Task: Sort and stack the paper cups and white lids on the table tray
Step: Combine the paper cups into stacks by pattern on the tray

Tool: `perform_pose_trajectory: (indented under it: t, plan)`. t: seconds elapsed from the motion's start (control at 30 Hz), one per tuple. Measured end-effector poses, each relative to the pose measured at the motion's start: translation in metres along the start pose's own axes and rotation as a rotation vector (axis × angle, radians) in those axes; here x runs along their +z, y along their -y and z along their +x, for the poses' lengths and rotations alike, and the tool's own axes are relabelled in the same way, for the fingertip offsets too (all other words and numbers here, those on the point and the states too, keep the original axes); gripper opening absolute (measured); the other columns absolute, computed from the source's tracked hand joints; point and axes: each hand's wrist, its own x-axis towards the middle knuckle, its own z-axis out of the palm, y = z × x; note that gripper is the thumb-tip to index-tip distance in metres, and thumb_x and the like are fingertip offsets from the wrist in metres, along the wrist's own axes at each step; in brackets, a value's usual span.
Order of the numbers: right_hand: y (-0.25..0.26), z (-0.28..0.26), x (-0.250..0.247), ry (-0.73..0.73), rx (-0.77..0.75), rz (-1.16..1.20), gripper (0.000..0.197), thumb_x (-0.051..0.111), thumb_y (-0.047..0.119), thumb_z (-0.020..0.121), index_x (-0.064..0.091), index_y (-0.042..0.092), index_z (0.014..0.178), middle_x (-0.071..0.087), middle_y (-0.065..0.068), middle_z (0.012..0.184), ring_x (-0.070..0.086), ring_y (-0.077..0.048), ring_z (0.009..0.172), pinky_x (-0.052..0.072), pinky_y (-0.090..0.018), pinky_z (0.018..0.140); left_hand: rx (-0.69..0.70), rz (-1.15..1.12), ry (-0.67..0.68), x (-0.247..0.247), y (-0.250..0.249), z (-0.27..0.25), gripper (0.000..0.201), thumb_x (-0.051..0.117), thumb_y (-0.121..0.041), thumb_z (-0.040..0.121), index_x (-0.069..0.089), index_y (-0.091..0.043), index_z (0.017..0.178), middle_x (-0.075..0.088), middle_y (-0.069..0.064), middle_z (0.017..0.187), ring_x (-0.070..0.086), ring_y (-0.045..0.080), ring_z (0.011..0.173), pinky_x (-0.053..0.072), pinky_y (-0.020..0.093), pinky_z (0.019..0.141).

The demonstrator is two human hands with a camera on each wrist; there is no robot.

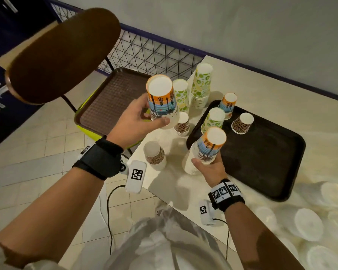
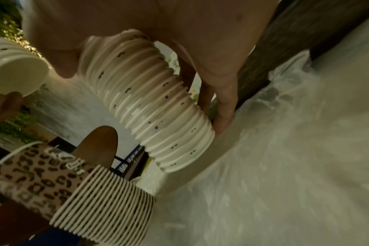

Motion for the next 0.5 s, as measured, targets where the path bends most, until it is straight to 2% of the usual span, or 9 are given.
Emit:
perform_pose_trajectory:
  t: [0.07, 0.17, 0.27, 0.33, 0.43, 0.5]
  plan:
    - [0.005, -0.001, -0.01, -0.014, -0.01, 0.016, 0.076, 0.079, -0.006, 0.08, 0.043, 0.012, 0.144, 0.063, 0.013, 0.117, 0.062, 0.019, 0.095, 0.048, -0.003, 0.079, -0.009, -0.023, 0.03, 0.011, -0.012, -0.006, 0.059, 0.08, -0.056, 0.077, 0.052, -0.057, 0.129, 0.064, -0.016, 0.131, 0.059, 0.012, 0.125, 0.05, 0.048, 0.107]
    - [0.015, -0.004, -0.028, -0.056, -0.042, 0.042, 0.07, 0.077, -0.006, 0.081, 0.044, 0.02, 0.138, 0.062, 0.017, 0.116, 0.062, 0.019, 0.094, 0.052, -0.011, 0.087, -0.02, -0.093, 0.072, 0.032, -0.026, -0.015, 0.054, 0.083, -0.043, 0.082, 0.057, -0.051, 0.129, 0.066, -0.019, 0.122, 0.065, 0.009, 0.115, 0.056, 0.045, 0.099]
    - [0.029, -0.008, -0.046, -0.084, -0.063, 0.077, 0.066, 0.078, -0.002, 0.082, 0.048, 0.023, 0.135, 0.065, 0.013, 0.119, 0.065, 0.006, 0.105, 0.053, -0.033, 0.097, -0.016, -0.128, 0.087, 0.056, -0.031, -0.024, 0.053, 0.082, -0.032, 0.086, 0.058, -0.042, 0.133, 0.067, -0.023, 0.117, 0.069, 0.005, 0.103, 0.059, 0.034, 0.09]
    - [0.041, -0.009, -0.061, -0.099, -0.07, 0.134, 0.066, 0.084, 0.007, 0.077, 0.053, 0.033, 0.129, 0.068, 0.011, 0.122, 0.066, -0.008, 0.114, 0.052, -0.048, 0.103, -0.03, -0.17, 0.095, 0.074, -0.032, -0.027, 0.05, 0.082, -0.032, 0.086, 0.059, -0.042, 0.129, 0.069, -0.016, 0.116, 0.071, 0.01, 0.1, 0.06, 0.033, 0.087]
    - [0.065, -0.008, -0.081, -0.113, -0.098, 0.204, 0.067, 0.086, 0.029, 0.065, 0.054, 0.04, 0.124, 0.068, 0.011, 0.125, 0.064, -0.016, 0.12, 0.049, -0.056, 0.105, -0.062, -0.201, 0.084, 0.099, -0.028, -0.024, 0.052, 0.083, -0.037, 0.084, 0.058, -0.046, 0.129, 0.069, -0.013, 0.12, 0.07, 0.017, 0.106, 0.06, 0.043, 0.092]
    - [0.082, -0.003, -0.091, -0.119, -0.138, 0.212, 0.066, 0.084, 0.029, 0.067, 0.053, 0.039, 0.124, 0.066, 0.008, 0.128, 0.063, -0.018, 0.121, 0.049, -0.058, 0.104, -0.078, -0.214, 0.056, 0.113, -0.027, -0.022, 0.055, 0.083, -0.037, 0.084, 0.057, -0.045, 0.132, 0.069, -0.022, 0.115, 0.069, 0.016, 0.109, 0.059, 0.047, 0.096]
